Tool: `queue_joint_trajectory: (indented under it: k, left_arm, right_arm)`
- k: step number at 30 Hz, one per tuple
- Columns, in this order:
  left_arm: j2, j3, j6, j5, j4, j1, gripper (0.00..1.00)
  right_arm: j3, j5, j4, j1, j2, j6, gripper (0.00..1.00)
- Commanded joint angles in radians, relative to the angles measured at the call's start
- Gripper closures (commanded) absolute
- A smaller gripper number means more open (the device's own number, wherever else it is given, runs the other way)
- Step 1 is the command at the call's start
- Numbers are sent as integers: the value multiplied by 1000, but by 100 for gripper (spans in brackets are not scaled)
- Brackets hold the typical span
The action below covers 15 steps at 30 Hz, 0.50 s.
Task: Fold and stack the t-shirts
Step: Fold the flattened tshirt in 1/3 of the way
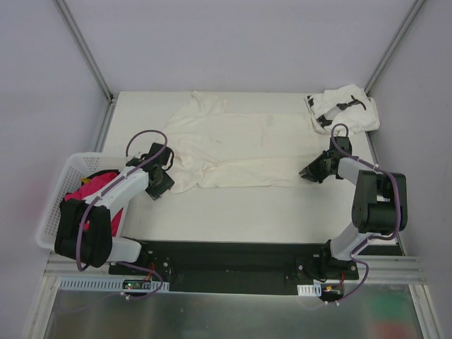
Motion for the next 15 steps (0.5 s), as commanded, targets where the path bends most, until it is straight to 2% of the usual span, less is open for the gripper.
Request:
queue_joint_trajectory:
  k: [1, 15]
  left_arm:
    - [8, 26, -27, -60, -43, 11, 57]
    - [152, 79, -22, -33, -45, 11, 59]
  right_arm:
    - [36, -20, -16, -6, -20, 1, 77]
    - [42, -26, -21, -20, -15, 2, 77]
